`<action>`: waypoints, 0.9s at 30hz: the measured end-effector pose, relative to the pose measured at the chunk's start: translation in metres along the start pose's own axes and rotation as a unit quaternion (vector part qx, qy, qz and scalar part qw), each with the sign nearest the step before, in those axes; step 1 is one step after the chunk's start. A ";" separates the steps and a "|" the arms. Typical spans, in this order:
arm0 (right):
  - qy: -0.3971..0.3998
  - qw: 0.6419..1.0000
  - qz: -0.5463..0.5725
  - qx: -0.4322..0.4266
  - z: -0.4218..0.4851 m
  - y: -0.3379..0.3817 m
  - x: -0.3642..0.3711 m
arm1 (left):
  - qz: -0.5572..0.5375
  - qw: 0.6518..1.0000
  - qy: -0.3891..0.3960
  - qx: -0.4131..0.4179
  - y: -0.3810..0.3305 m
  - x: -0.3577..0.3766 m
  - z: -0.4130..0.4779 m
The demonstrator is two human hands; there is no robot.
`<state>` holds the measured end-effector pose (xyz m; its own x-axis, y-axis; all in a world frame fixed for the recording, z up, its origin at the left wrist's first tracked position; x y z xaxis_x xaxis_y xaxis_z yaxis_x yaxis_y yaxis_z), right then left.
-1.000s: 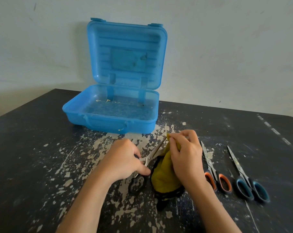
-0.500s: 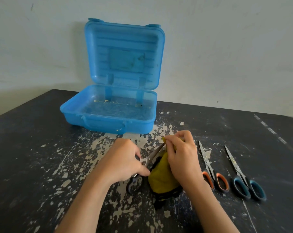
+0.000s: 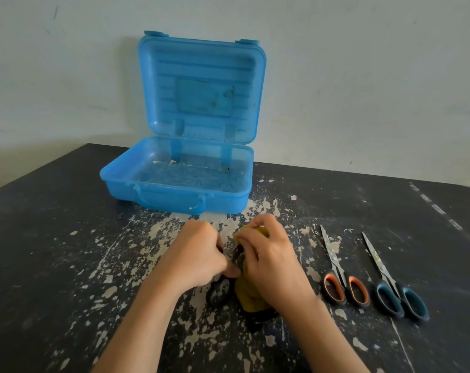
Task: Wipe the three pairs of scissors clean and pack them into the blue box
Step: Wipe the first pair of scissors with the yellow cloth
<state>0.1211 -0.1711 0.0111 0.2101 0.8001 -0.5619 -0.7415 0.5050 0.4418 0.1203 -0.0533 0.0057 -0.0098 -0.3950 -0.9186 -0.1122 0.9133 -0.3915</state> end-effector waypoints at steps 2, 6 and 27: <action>-0.018 0.999 -0.020 0.021 0.003 -0.011 -0.004 | 0.010 1.000 0.002 0.007 -0.002 -0.001 -0.002; -0.030 0.994 -0.054 0.094 0.006 -0.037 -0.008 | 0.034 0.999 0.014 0.024 -0.006 0.003 -0.001; -0.105 0.991 -0.026 0.084 0.006 -0.038 -0.024 | -0.043 0.999 0.017 0.027 -0.002 0.004 -0.001</action>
<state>0.1478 -0.2075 0.0122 0.3861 0.8128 -0.4362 -0.6132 0.5795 0.5368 0.1197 -0.0571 0.0028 -0.0366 -0.4744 -0.8796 -0.0611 0.8796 -0.4718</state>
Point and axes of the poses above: each hand's wrist, its own z-axis towards the middle knuckle, its own x-axis out of the palm, y = z × x, the point moved 7 cm from there along z, towards the middle knuckle, and after that the axes turned 10 degrees about z, right-handed, at the moved point
